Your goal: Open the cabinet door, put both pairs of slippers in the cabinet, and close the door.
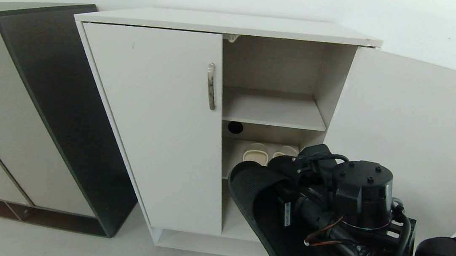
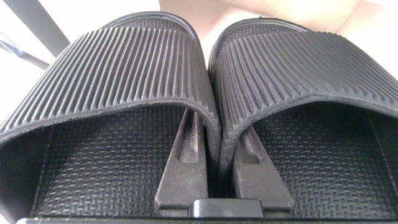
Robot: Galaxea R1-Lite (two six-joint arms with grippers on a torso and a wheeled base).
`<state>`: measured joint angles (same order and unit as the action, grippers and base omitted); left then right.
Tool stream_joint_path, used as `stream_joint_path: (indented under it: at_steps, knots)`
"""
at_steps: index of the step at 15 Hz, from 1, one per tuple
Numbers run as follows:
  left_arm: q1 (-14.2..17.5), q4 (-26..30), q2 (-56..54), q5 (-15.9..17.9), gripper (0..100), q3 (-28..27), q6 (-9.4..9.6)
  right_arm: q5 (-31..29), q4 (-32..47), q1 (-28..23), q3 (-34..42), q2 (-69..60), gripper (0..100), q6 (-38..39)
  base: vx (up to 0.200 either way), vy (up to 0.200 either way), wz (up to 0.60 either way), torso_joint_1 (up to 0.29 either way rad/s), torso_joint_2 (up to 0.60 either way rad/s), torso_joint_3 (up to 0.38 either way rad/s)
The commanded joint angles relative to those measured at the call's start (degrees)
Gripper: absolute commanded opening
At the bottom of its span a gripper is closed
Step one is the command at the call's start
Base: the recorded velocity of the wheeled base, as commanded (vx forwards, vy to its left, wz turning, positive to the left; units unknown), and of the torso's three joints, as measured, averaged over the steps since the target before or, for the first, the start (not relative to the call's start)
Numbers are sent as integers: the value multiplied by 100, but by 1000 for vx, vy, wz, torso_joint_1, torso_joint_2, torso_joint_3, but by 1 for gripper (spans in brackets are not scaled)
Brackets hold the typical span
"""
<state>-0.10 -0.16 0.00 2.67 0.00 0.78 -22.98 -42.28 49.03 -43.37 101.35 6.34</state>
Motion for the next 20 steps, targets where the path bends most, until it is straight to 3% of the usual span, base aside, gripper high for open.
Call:
stream_joint_path:
  at_steps: [1,4,11,13,14,18,20]
  knots:
    - [1,-2,0,-3,0,0,1,-5,9,1,-4,16,0,-1,0,0,0,0,0,0]
    - [1,-2,9,-3,0,0,1,22,0,10,-13,7,0,-1,0,0,-400,3,3,3]
    - [1,-2,9,-3,0,0,1,-101,-88,89,-145,166,0,-142,0,0,0,0,0,0]
    - [1,-2,0,-3,0,0,1,-1508,317,265,-1165,605,0,-177,0,0,0,0,0,0]
    - [1,-2,0,-3,0,0,1,-1701,431,282,-1419,684,0,-142,0,0,0,0,0,0]
    - [1,-2,0,-3,0,0,-8,-2026,2180,520,-3168,754,0,192,0,0,0,0,0,0]
    - [1,-2,9,-3,0,0,1,-2369,3709,529,-4487,921,0,860,0,0,0,0,0,0]
